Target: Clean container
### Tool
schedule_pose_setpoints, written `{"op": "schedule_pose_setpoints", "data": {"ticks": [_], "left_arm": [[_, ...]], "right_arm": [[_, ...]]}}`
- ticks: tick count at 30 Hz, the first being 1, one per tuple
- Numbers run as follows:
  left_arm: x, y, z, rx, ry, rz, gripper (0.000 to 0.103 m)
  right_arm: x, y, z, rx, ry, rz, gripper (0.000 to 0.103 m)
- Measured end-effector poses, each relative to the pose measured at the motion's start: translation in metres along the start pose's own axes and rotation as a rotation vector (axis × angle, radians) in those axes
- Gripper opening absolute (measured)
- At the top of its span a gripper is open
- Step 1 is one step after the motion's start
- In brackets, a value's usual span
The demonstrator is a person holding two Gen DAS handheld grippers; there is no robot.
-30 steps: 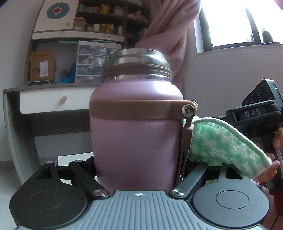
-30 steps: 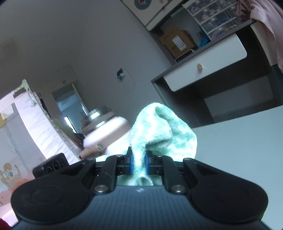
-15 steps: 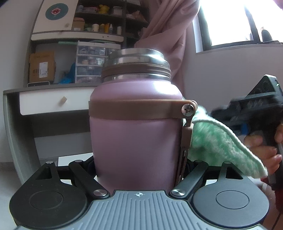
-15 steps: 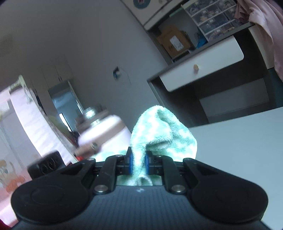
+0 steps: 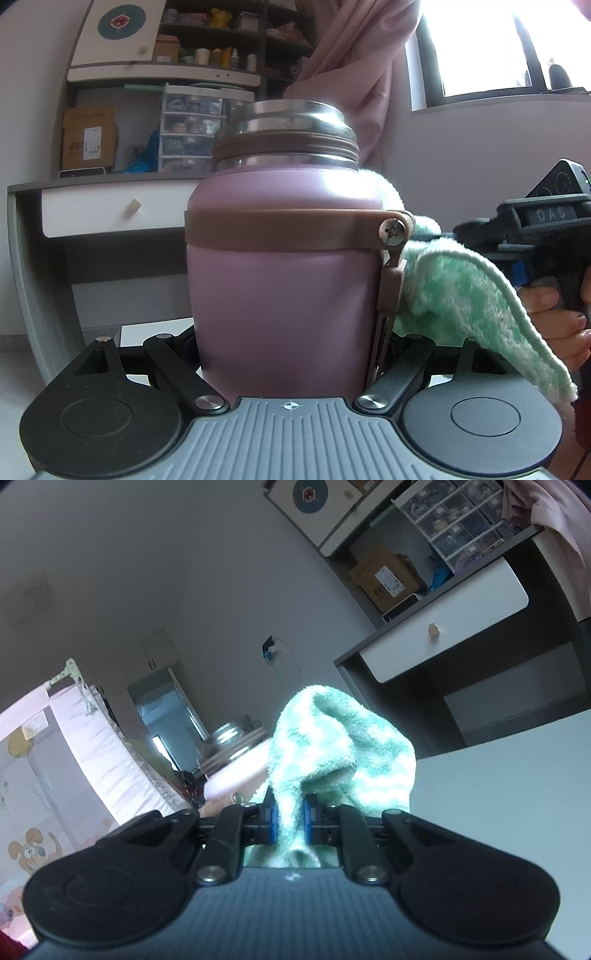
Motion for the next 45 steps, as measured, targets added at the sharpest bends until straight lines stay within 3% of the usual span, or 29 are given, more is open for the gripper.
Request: {"op": "schedule_pose_setpoints", "data": {"ticks": [8, 13, 17, 20, 25, 33, 42, 45], "left_arm": [[0.001, 0.0, -0.001, 0.008, -0.006, 0.006, 0.085], [0.0, 0.0, 0.0, 0.002, -0.004, -0.001, 0.085], [-0.001, 0.001, 0.001, -0.022, -0.006, -0.011, 0.085], [-0.002, -0.001, 0.001, -0.033, -0.012, -0.023, 0.085], [-0.002, -0.002, 0.002, -0.053, -0.016, -0.034, 0.085], [-0.002, -0.002, 0.0, -0.063, -0.041, -0.034, 0.084], [-0.003, -0.002, -0.001, -0.054, -0.055, -0.039, 0.083], [-0.005, -0.002, 0.0, -0.059, -0.056, -0.039, 0.083]], "right_arm": [[0.004, 0.009, -0.006, -0.041, 0.074, 0.066, 0.012], [-0.001, 0.006, -0.012, -0.056, 0.154, 0.047, 0.012], [-0.014, -0.001, -0.041, 0.063, 0.272, -0.014, 0.012], [-0.017, 0.011, -0.059, 0.151, 0.321, -0.002, 0.012], [-0.006, 0.036, -0.045, 0.137, 0.312, 0.041, 0.012], [-0.001, 0.048, -0.023, 0.193, 0.238, 0.017, 0.012], [-0.017, 0.07, -0.018, 0.344, 0.166, -0.014, 0.012], [-0.012, 0.083, -0.021, 0.345, 0.202, -0.002, 0.012]]}}
Point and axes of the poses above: each gripper's, at about its wrist camera, not at the fingertips, and x roughly the way its jaws point, z to its left, y to its underside, the point moved 7 cm from there along x, roughly the way its jaws point, and after that the axes turned 3 degrees about -z, right-handed, at the moved point
